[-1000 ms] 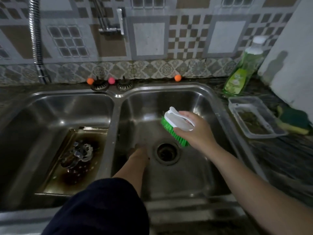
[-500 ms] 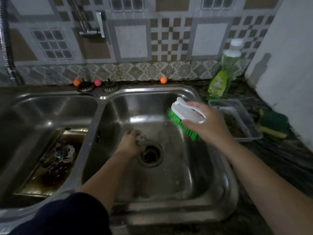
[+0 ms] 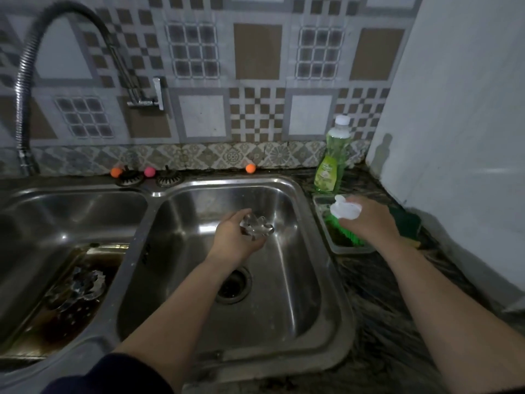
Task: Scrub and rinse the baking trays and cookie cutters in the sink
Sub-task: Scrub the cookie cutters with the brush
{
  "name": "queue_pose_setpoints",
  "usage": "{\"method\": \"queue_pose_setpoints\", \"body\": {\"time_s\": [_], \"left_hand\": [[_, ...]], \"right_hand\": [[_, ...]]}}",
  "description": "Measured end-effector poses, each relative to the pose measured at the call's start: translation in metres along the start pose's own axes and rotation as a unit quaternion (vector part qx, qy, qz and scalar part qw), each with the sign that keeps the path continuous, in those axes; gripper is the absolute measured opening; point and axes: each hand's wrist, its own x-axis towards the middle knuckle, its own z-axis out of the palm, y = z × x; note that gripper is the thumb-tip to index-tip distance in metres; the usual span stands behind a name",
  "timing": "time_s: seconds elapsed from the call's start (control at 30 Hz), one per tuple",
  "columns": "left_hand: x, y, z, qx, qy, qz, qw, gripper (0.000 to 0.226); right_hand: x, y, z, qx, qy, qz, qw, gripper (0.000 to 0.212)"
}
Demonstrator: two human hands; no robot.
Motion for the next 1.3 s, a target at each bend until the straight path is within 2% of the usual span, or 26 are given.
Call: {"method": "queue_pose_setpoints", "body": {"time_s": [0.07,0.13,0.3,0.43,0.5,0.6,0.73,0.87,0.97,1.1,1.17,1.3], "left_hand": [[0.001,0.003,-0.001,0.011,-0.002,0.006,1.0,0.064],[0.002,0.006,-0.001,0.023,0.006,0.009,1.0,0.062],[0.002,0.021,0.002,0.08,0.003,0.013,0.997,0.056],[0.0,0.024,-0.002,0.111,0.009,-0.007,0.994,0.052],[0.0,0.019,-0.011,0.115,0.025,-0.03,0.993,0.053],[-0.002,0.015,-0.018,0.124,0.024,-0.017,0.992,0.055],[-0.008,0.017,-0.013,0.106,0.023,-0.019,0.994,0.051],[0.0,0.006,-0.032,0.11,0.061,-0.043,0.991,0.054],[0.002,-0.001,-0.04,0.095,0.092,-0.05,0.99,0.058],[0.0,-0.004,-0.034,0.015,0.079,-0.028,0.996,0.061],[0.0,0.0,-0.032,-0.013,0.058,-0.013,0.998,0.052],[-0.001,0.004,-0.024,-0.084,0.033,-0.058,0.994,0.041]], "right_hand": [[-0.009,-0.011,-0.004,0.051,0.064,-0.027,0.996,0.055],[-0.024,-0.026,-0.002,0.107,0.087,-0.066,0.988,0.058],[-0.065,-0.062,0.043,0.149,0.034,-0.208,0.966,0.06],[-0.054,-0.075,0.059,0.154,0.045,-0.216,0.963,0.059],[-0.059,-0.075,0.062,0.139,0.027,-0.234,0.962,0.059],[-0.065,-0.076,0.067,0.153,0.003,-0.257,0.954,0.058],[-0.047,-0.087,0.07,0.171,0.025,-0.236,0.956,0.057],[-0.061,-0.085,0.073,0.161,-0.006,-0.259,0.952,0.058],[-0.052,-0.081,0.067,0.257,0.005,-0.194,0.947,0.052],[-0.042,-0.081,0.068,0.42,-0.073,-0.068,0.902,0.042],[-0.042,-0.087,0.072,0.457,-0.088,-0.055,0.883,0.042],[-0.037,-0.099,0.075,0.519,-0.1,-0.038,0.848,0.037]]}}
